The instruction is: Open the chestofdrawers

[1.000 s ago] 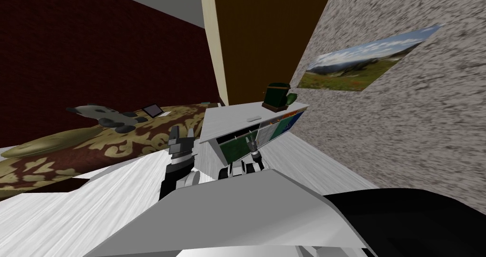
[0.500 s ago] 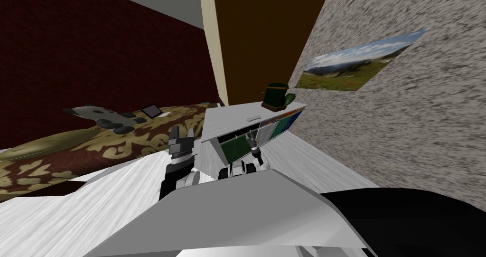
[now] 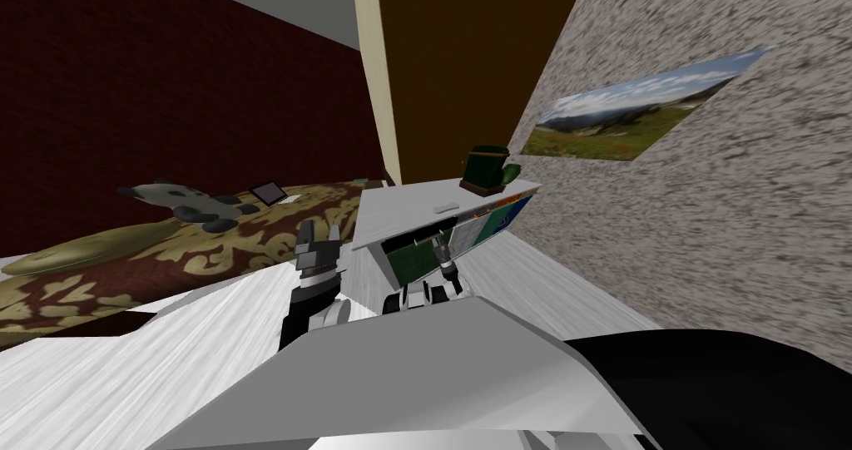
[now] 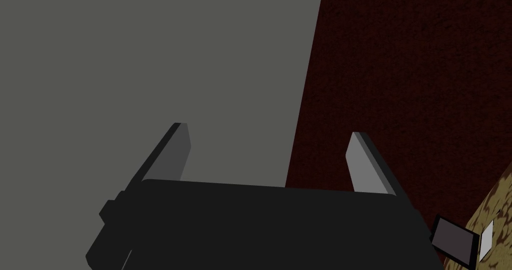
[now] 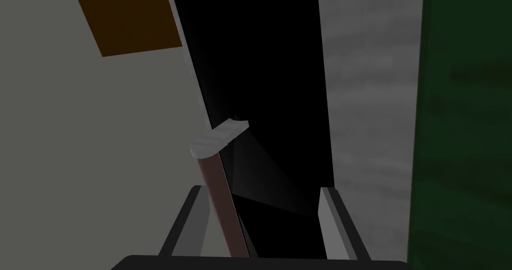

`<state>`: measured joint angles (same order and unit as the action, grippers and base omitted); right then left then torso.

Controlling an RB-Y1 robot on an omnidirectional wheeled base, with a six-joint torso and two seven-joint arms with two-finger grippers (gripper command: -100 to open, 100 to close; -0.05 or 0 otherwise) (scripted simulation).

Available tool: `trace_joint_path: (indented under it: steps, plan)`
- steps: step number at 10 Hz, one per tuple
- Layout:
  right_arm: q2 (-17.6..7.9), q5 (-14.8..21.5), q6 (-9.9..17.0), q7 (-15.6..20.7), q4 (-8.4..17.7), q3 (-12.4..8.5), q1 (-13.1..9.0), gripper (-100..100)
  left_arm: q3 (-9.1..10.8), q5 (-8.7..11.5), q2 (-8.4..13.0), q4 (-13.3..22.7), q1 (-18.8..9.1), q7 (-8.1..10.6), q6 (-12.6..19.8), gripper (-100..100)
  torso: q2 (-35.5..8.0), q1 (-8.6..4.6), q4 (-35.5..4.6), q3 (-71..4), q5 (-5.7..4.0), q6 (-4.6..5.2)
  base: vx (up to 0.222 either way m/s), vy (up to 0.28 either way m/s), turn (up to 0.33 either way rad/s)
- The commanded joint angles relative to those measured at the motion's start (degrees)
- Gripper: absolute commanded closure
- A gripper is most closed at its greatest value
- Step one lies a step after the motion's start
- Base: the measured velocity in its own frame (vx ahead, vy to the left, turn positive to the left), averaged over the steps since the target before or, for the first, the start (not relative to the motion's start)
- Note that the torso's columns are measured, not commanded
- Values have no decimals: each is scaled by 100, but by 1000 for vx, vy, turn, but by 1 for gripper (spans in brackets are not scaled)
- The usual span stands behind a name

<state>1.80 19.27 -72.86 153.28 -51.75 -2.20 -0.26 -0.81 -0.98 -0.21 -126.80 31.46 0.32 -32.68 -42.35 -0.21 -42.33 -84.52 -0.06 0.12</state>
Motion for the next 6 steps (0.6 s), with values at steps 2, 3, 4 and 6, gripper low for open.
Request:
trace_joint_path:
  steps: [2,3,4,6]
  plan:
    - [-25,8,38,-48,-24,-2,-57,100,0,0,0,0,0,0,0,0,14,8,8,-8,0,-5,-52,-10,-26]
    - [-39,13,93,-81,-52,-6,-90,100,0,0,0,0,-1,0,0,0,-15,1,-2,6,2,1,-171,-12,-49]
    - [-67,21,202,-149,-107,-13,-157,100,0,0,0,0,-2,0,0,0,-33,-2,-8,18,2,1,-213,-8,-61]
    - [-123,38,421,-284,-218,-28,-290,100,0,0,0,0,-3,0,1,0,-38,6,-29,17,11,1,-233,-22,-64]
